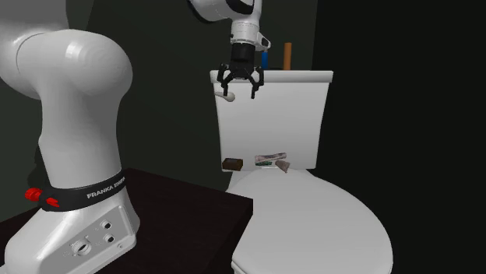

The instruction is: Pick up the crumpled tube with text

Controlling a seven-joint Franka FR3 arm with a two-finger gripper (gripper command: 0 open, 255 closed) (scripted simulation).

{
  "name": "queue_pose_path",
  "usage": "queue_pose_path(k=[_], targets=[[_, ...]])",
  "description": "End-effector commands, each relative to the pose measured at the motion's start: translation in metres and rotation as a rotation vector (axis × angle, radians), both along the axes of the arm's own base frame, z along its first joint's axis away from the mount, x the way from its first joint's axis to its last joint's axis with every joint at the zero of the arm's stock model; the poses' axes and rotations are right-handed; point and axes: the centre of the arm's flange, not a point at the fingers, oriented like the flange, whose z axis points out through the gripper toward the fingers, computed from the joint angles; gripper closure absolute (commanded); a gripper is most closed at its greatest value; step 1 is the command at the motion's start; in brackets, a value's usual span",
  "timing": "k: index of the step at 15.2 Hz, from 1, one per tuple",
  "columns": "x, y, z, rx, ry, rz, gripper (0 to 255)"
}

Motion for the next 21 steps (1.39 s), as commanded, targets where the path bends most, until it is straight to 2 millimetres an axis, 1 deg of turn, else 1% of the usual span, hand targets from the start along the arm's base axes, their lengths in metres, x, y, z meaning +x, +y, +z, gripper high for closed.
queue_pose_path(k=[1, 11, 21], targets=[[0.013, -0.014, -0.019, 0.008, 0.008, 0.029, 0], [0.087, -0.075, -0.119, 0.054, 0.051, 0.163, 0], [0.164, -0.122, -0.224, 0.099, 0.093, 0.297, 0]])
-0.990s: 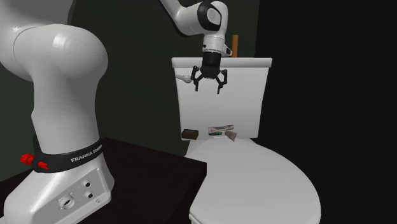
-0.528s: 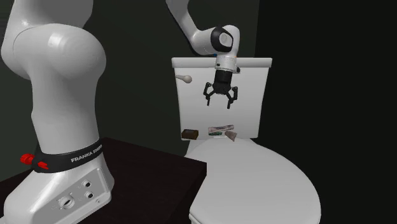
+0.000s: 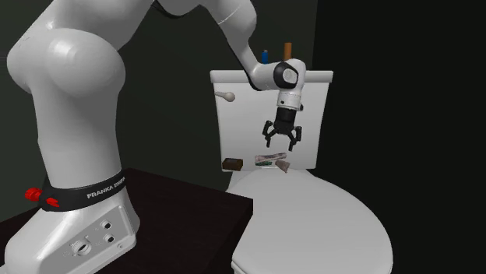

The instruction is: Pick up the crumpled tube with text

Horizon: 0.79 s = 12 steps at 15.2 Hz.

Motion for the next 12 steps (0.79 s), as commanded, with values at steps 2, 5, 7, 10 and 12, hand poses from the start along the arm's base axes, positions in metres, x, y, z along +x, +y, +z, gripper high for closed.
queue_pose_path(k=[2, 5, 7, 10, 12], targets=[[0.025, -0.011, -0.031, 0.015, 0.012, 0.042, 0], [0.032, -0.014, -0.051, 0.019, 0.016, 0.053, 0], [0.032, -0.014, -0.062, 0.019, 0.016, 0.053, 0], [0.032, -0.014, -0.078, 0.019, 0.016, 0.053, 0], [0.032, -0.014, -0.081, 0.019, 0.016, 0.053, 0]])
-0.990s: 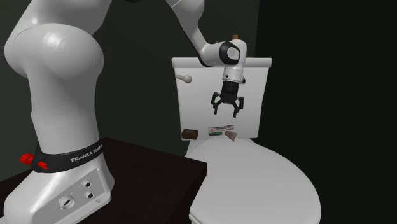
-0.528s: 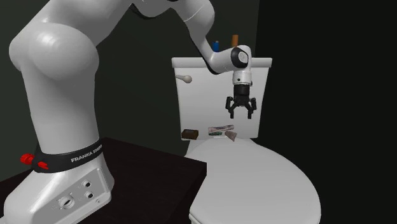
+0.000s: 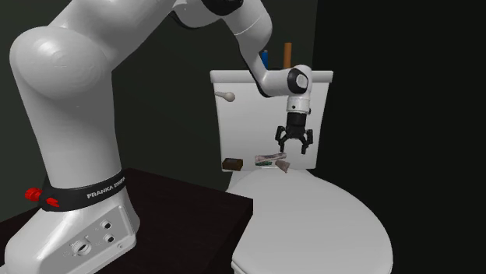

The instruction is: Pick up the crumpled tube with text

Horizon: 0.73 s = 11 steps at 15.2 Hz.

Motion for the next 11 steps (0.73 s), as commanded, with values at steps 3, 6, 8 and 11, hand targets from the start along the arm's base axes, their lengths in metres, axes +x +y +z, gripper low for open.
queue_pose_path(k=[3, 6, 8, 11], targets=[[-0.005, 0.017, -0.066, 0.088, 0.002, -0.051, 255], [0.000, 0.026, -0.072, 0.088, 0.003, -0.052, 255], [-0.010, 0.020, -0.084, 0.090, 0.001, -0.052, 255], [-0.011, 0.013, -0.065, 0.077, -0.010, -0.049, 0]])
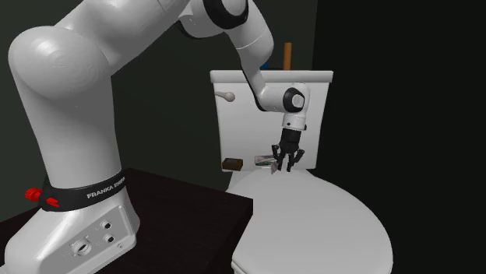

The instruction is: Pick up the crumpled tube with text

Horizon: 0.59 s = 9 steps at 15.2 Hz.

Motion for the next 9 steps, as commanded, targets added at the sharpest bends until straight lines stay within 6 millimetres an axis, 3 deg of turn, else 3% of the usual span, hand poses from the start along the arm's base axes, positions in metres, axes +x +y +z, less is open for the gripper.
queue_pose_path(k=[1, 5, 9], targets=[[0.005, 0.008, 0.011, -0.030, 0.008, -0.079, 0], [0.025, 0.037, 0.044, -0.132, 0.037, -0.348, 0], [0.025, 0.037, 0.022, -0.132, 0.037, -0.348, 0]])
